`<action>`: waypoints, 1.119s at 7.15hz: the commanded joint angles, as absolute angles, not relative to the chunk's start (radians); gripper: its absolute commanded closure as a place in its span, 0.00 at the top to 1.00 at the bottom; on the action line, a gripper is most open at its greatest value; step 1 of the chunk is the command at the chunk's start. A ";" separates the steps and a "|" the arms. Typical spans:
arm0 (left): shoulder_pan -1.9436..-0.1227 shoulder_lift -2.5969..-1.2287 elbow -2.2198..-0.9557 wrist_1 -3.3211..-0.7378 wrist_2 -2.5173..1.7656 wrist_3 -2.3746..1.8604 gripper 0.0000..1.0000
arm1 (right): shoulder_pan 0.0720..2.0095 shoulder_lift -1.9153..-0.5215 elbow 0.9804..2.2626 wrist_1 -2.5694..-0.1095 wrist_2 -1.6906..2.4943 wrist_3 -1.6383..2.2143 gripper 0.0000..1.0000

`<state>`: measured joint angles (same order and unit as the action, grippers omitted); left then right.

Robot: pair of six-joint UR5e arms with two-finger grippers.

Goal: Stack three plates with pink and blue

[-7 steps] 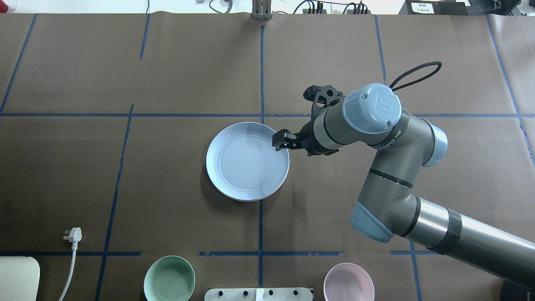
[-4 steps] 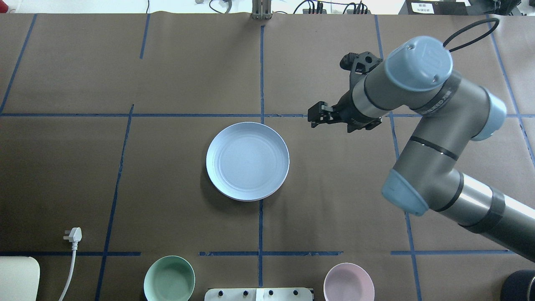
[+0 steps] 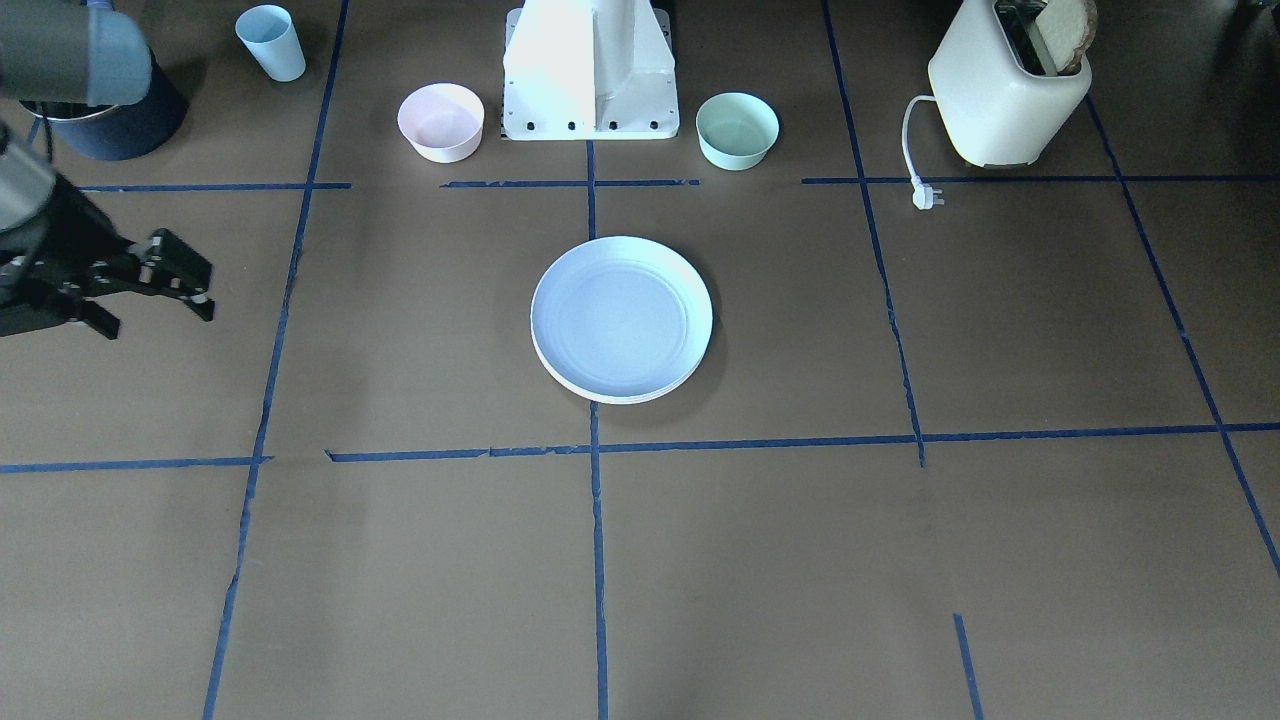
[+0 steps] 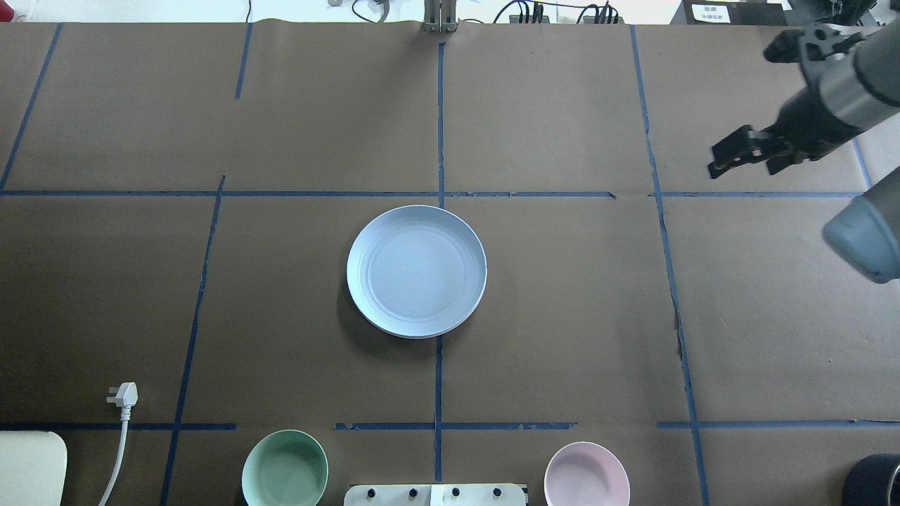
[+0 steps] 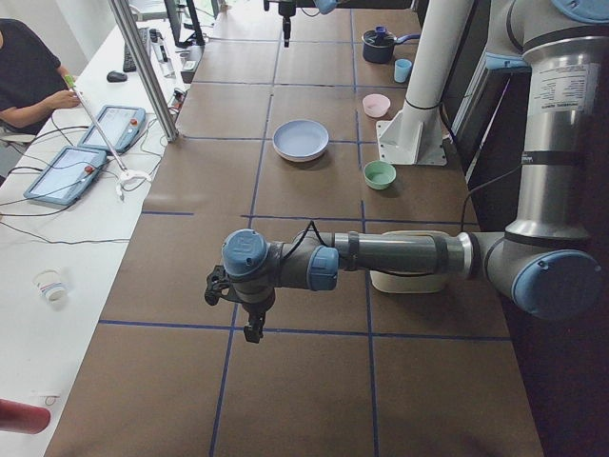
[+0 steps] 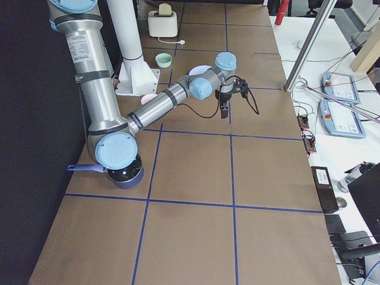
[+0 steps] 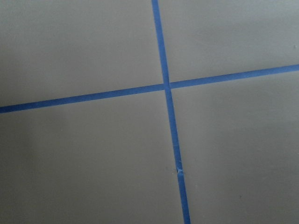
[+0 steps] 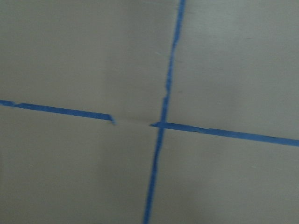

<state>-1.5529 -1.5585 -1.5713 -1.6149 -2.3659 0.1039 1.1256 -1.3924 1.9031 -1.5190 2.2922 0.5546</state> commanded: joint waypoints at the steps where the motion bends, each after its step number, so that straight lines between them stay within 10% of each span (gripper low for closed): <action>1: -1.554 -1.559 -1.565 -1.614 -2.365 0.106 1.00 | 1.318 -1.523 1.818 -1.519 2.359 0.222 1.00; 8: -1.554 -1.549 -1.565 -1.615 -2.367 0.104 1.00 | 1.575 -1.732 1.655 -1.509 2.396 -0.104 1.00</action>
<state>-1.5539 -1.5515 -1.5647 -1.6151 -2.3669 0.1043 1.5722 -1.7243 1.6765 -1.5107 2.4034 -0.1020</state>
